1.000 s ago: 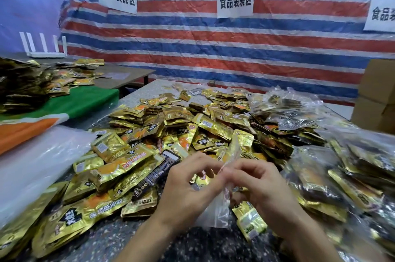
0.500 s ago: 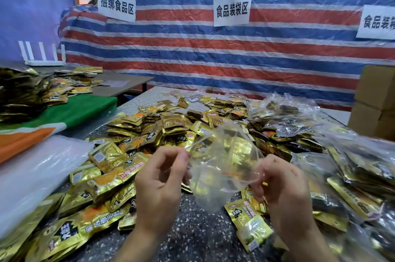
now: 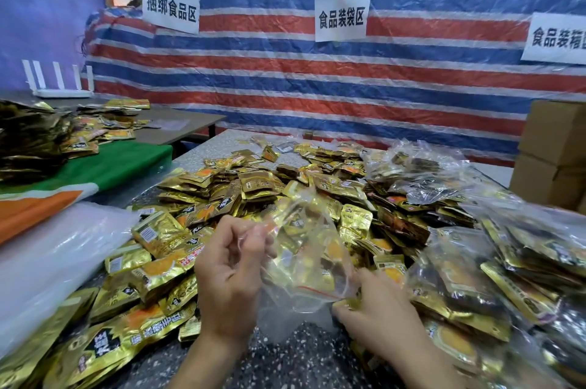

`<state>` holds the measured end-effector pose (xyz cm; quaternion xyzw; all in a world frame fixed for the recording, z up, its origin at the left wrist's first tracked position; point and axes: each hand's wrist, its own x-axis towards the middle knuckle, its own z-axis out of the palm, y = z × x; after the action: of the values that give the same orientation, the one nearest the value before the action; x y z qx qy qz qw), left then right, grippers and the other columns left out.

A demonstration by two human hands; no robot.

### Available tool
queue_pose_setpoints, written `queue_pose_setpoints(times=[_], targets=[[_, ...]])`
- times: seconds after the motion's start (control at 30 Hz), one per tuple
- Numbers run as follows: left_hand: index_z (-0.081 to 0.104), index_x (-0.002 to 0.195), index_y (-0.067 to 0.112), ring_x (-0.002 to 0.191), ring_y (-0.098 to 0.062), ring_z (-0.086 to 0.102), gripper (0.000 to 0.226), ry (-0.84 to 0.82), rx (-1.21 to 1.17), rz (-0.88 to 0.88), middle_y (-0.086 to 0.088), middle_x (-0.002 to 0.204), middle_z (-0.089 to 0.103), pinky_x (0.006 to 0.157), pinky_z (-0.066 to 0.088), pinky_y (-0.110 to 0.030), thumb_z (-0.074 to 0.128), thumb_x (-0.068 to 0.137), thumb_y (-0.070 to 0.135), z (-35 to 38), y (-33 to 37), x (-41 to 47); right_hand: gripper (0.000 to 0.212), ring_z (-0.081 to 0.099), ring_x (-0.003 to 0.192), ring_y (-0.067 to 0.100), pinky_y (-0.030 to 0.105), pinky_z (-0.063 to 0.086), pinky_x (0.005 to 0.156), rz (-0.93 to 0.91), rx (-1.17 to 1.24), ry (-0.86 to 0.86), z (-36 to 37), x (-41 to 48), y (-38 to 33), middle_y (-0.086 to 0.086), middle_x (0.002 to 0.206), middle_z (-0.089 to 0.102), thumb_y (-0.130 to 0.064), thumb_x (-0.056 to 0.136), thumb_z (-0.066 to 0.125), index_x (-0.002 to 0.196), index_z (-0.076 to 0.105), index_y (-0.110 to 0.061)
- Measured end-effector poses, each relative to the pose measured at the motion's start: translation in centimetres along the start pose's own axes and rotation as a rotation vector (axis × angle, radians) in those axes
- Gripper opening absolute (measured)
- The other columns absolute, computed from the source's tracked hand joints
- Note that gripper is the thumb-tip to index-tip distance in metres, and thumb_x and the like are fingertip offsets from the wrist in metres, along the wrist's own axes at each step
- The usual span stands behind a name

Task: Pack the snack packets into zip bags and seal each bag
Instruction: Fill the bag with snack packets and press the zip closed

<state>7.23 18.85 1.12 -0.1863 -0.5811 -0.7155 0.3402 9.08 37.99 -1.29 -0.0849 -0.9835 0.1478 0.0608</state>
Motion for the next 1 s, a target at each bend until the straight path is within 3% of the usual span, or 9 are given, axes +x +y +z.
queue_pose_setpoints(times=[0.13,0.27,0.4,0.5,0.6,0.7,0.77,0.9,1.0], targets=[[0.059,0.077,0.023,0.070,-0.024,0.069,0.013,0.074,-0.036,0.021,-0.002,0.081,0.072,0.065,0.056,-0.051,0.057,0.088,0.031,-0.3,0.2,0.4,0.077,0.043,0.122,0.020,0.039,0.048,0.097,0.121,-0.021,-0.143,-0.2,-0.3,-0.4,-0.002,0.125,0.046,-0.069,0.068,0.076,0.124,0.049,-0.025],[0.047,0.077,0.009,0.070,-0.028,0.070,0.018,0.134,-0.041,0.015,-0.010,0.077,0.070,0.066,0.057,-0.055,0.056,0.092,0.012,-0.4,-0.1,0.7,0.052,0.054,0.096,0.016,0.033,0.051,0.079,0.139,0.032,-0.159,-0.7,-0.6,-0.9,-0.003,0.104,0.054,-0.051,0.067,0.082,0.099,0.052,-0.023],[0.049,0.074,0.016,0.069,-0.030,0.070,0.019,0.152,-0.044,-0.004,-0.012,0.077,0.069,0.064,0.058,-0.048,0.054,0.093,0.013,-0.6,-0.2,1.0,0.045,0.056,0.077,0.009,0.027,0.047,0.064,0.120,0.095,-0.106,-0.9,-0.5,-0.7,-0.010,0.085,0.057,-0.034,0.070,0.078,0.108,0.064,-0.016],[0.050,0.074,0.018,0.067,-0.028,0.070,0.019,0.158,-0.046,0.000,-0.010,0.078,0.070,0.062,0.058,-0.042,0.056,0.092,0.018,-0.7,-0.2,1.2,0.049,0.059,0.090,0.005,0.030,0.054,0.080,0.078,0.137,-0.103,-1.0,-0.4,-1.1,-0.020,0.094,0.054,-0.040,0.070,0.077,0.116,0.060,-0.031],[0.049,0.076,0.012,0.066,-0.027,0.070,0.021,0.141,-0.060,0.007,-0.009,0.077,0.070,0.061,0.059,-0.042,0.057,0.090,0.026,-0.6,-0.2,1.2,0.044,0.054,0.103,0.011,0.031,0.049,0.089,0.025,0.052,-0.063,-0.3,0.5,-1.3,-0.014,0.107,0.053,-0.055,0.078,0.071,0.113,0.058,-0.032],[0.050,0.078,0.006,0.067,-0.027,0.070,0.027,0.113,-0.065,-0.005,-0.010,0.079,0.070,0.061,0.058,-0.048,0.057,0.089,0.030,-0.4,-0.3,1.0,0.031,0.045,0.108,0.011,0.028,0.043,0.095,-0.002,0.035,0.161,0.4,2.6,-1.6,-0.009,0.113,0.049,-0.034,0.098,0.055,0.127,0.053,-0.022],[0.051,0.078,0.009,0.067,-0.027,0.070,0.026,0.090,-0.058,-0.017,-0.011,0.080,0.070,0.062,0.058,-0.046,0.057,0.088,0.033,-0.4,-0.3,0.8,0.033,0.046,0.114,0.016,0.029,0.042,0.097,0.007,-0.033,0.211,1.0,4.0,-1.9,-0.002,0.122,0.053,-0.025,0.100,0.049,0.131,0.048,-0.016],[0.054,0.076,0.019,0.066,-0.026,0.070,0.021,0.043,-0.047,-0.027,-0.010,0.081,0.071,0.061,0.058,-0.042,0.057,0.087,0.036,-0.3,-0.3,0.7,0.038,0.047,0.122,0.022,0.032,0.040,0.103,0.066,-0.227,0.214,2.4,5.4,-2.4,0.003,0.134,0.053,-0.038,0.102,0.042,0.132,0.046,-0.016],[0.055,0.079,0.013,0.067,-0.025,0.069,0.024,0.015,-0.054,-0.039,-0.009,0.080,0.071,0.061,0.057,-0.044,0.057,0.087,0.036,-0.3,-0.2,0.6,0.036,0.044,0.125,0.020,0.032,0.036,0.106,0.128,-0.284,0.229,3.0,5.5,-2.8,0.002,0.136,0.050,-0.037,0.103,0.038,0.132,0.047,-0.020]])
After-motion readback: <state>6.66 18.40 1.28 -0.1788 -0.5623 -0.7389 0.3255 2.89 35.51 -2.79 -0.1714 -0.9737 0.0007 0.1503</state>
